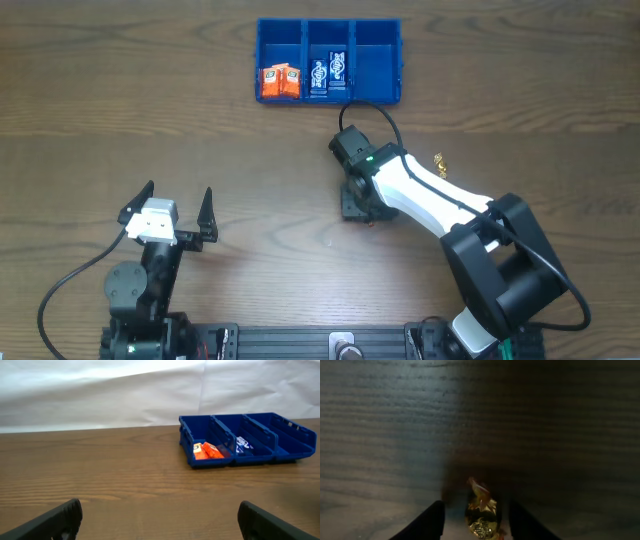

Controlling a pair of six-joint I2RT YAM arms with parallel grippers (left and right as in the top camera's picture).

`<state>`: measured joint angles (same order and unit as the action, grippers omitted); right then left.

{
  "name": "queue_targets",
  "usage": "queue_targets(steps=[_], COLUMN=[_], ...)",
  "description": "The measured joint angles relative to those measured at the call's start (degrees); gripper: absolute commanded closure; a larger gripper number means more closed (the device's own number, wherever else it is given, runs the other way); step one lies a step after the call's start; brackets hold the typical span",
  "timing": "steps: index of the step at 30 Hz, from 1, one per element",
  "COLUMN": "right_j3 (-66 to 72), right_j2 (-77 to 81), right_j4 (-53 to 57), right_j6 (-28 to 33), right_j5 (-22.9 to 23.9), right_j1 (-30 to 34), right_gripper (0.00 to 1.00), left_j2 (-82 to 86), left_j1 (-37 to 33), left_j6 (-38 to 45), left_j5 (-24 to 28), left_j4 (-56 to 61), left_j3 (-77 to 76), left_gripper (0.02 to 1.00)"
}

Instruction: Sort Candies Into Trays

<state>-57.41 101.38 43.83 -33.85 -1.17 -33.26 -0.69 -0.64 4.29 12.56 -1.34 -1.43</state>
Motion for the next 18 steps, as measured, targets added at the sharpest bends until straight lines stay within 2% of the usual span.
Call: queue_targets(steps=[5, 13, 18], right_j3=[0.6, 0.2, -11.3], right_j2=[0.1, 0.2, 0.2], right_j4=[0.0, -0.4, 7.7], right_j6=[-0.4, -0.3, 0.6], right_j5=[0.6, 1.0, 5.2], right_j1=[0.0, 0.0, 2.0], right_gripper=[0.801, 0.879, 0.895], left_j2=[0.0, 0.0, 0.0], left_j1=[0.0, 0.0, 0.0], left_j6=[0.0, 0.0, 0.0], left_j5=[0.0, 0.0, 0.0], left_j4=[0.0, 0.0, 0.0], left_j3=[0.0, 0.0, 0.0], left_gripper=[0.02, 0.02, 0.02])
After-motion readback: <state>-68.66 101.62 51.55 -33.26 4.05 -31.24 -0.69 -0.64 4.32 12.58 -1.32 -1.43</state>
